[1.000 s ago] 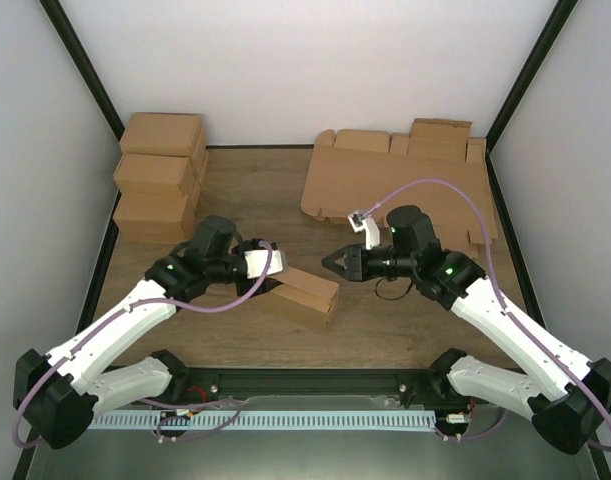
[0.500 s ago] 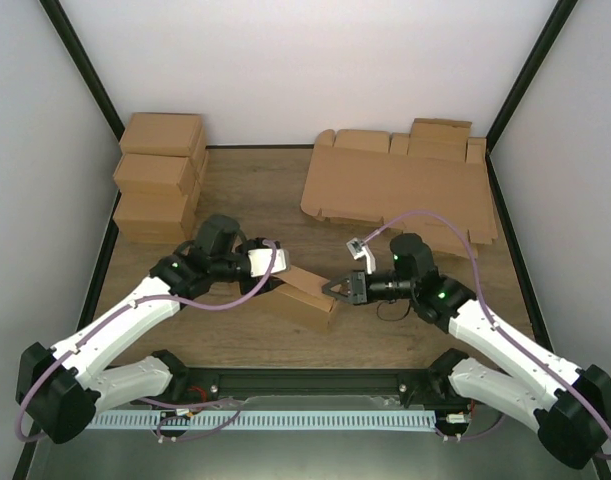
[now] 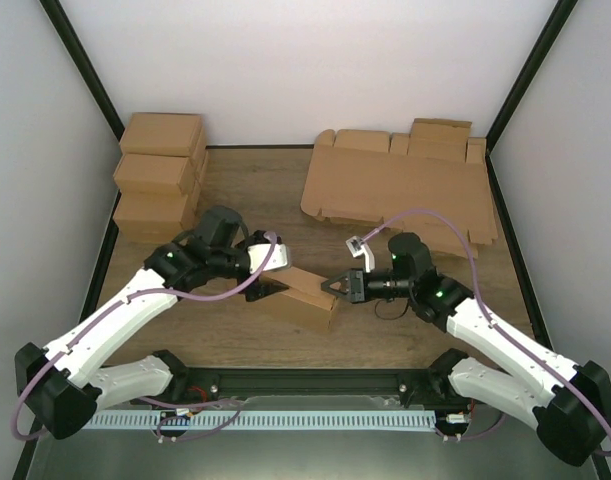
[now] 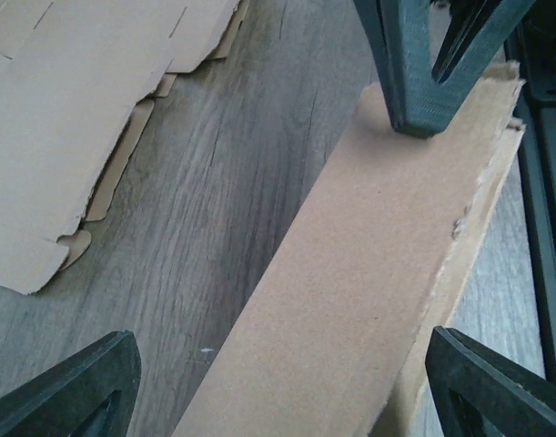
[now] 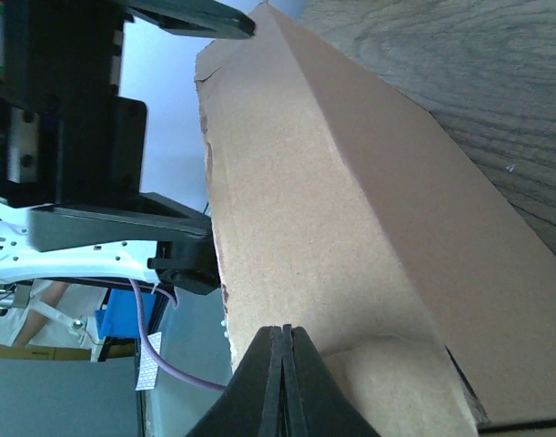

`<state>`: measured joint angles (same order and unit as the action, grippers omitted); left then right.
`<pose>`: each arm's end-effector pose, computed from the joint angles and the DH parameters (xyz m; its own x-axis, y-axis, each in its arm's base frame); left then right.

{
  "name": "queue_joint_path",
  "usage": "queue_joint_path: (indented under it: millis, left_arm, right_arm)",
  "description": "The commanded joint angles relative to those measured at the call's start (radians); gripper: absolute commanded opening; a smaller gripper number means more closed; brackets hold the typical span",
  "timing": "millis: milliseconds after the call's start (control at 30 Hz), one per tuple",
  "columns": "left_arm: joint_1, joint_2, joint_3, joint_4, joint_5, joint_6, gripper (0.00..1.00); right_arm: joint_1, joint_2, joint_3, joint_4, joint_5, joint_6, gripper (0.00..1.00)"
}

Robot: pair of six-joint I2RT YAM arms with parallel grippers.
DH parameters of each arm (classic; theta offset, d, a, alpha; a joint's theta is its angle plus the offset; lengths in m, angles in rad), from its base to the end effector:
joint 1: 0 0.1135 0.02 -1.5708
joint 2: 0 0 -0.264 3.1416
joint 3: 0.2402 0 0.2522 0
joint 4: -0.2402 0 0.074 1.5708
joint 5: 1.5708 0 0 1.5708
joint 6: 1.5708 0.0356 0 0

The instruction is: Fold the paper box

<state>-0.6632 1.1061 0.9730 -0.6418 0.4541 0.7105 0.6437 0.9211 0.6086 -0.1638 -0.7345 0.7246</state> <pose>0.1702 -0.1528 0.3023 0.1040 0.6625 -0.7418 0.9662 0.1096 0.2334 0.1465 0.1398 0.2595 -0.8856 -0.0495 -0.4617 -0.4471 0.3592 0.8192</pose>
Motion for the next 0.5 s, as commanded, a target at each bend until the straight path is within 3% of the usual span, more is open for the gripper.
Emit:
queue_joint_path:
  millis: [0, 367, 467]
  left_arm:
    - [-0.006, 0.001, 0.075, -0.137, 0.034, -0.03, 0.89]
    - [-0.013, -0.114, 0.119, -0.171, 0.171, -0.14, 1.0]
    - [-0.015, -0.176, 0.103, -0.091, 0.13, -0.353, 1.0]
  right_arm:
    - [-0.002, 0.02, 0.012, -0.111, 0.06, -0.037, 0.01]
    - [-0.003, 0.034, 0.023, -0.121, 0.075, -0.061, 0.01]
    - [-0.003, 0.04, 0.03, -0.124, 0.078, -0.067, 0.01]
